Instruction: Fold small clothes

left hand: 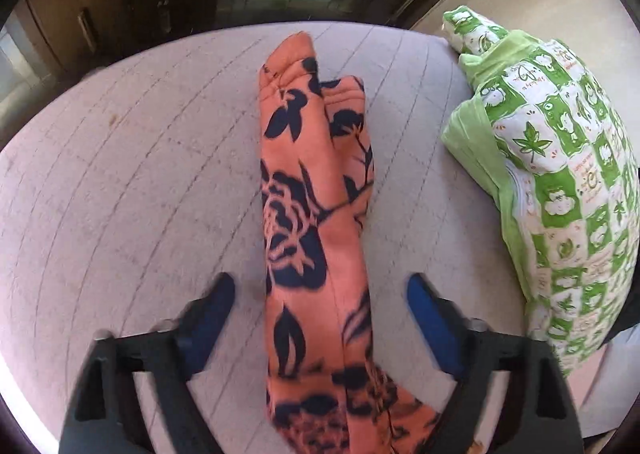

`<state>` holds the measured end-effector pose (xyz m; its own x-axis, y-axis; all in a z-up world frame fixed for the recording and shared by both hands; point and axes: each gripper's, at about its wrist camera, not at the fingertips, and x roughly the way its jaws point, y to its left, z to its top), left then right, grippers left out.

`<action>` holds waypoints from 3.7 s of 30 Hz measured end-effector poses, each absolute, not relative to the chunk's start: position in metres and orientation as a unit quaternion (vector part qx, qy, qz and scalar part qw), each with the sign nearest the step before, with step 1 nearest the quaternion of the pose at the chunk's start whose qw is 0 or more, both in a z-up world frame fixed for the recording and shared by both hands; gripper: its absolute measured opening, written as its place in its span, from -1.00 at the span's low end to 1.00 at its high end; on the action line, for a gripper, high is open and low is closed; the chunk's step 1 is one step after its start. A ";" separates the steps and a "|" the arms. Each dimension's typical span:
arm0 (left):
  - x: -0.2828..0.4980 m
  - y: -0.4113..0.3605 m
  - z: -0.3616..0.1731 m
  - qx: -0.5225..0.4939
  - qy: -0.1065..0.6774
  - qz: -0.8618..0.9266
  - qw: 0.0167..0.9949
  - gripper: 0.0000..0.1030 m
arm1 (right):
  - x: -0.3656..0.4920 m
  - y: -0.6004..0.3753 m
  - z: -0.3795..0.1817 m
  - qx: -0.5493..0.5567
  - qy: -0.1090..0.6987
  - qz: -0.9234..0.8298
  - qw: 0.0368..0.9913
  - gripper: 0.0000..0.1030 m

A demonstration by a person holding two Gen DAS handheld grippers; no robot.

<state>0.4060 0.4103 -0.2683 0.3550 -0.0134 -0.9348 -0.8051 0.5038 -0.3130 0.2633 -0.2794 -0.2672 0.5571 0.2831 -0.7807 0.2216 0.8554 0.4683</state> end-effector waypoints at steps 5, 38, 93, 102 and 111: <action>0.408 0.397 -0.260 -0.336 0.494 0.276 0.753 -0.74 | 0.266 -0.278 -0.266 0.262 0.470 0.014 0.843 0.33; 0.310 -0.037 -0.105 -0.006 0.464 -0.156 0.872 0.63 | 0.213 -0.409 -0.223 0.502 0.329 0.038 0.799 0.33; 0.312 0.071 -0.304 0.000 0.467 0.079 0.881 0.99 | 0.204 -0.383 -0.200 0.297 0.335 -0.156 0.880 0.51; 0.319 0.082 -0.311 -0.034 0.477 0.068 0.876 1.00 | 0.253 -0.322 -0.252 0.254 0.487 -0.052 0.834 -0.27; 0.304 0.086 -0.305 -0.039 0.486 0.056 0.871 1.00 | 0.236 -0.330 -0.254 0.270 0.472 -0.038 0.838 -0.25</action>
<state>0.3041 0.0862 -0.3054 0.5207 0.0600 -0.8516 -0.1367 0.9905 -0.0138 0.2363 -0.3297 -0.2544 0.5516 0.1913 -0.8119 0.3184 0.8514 0.4169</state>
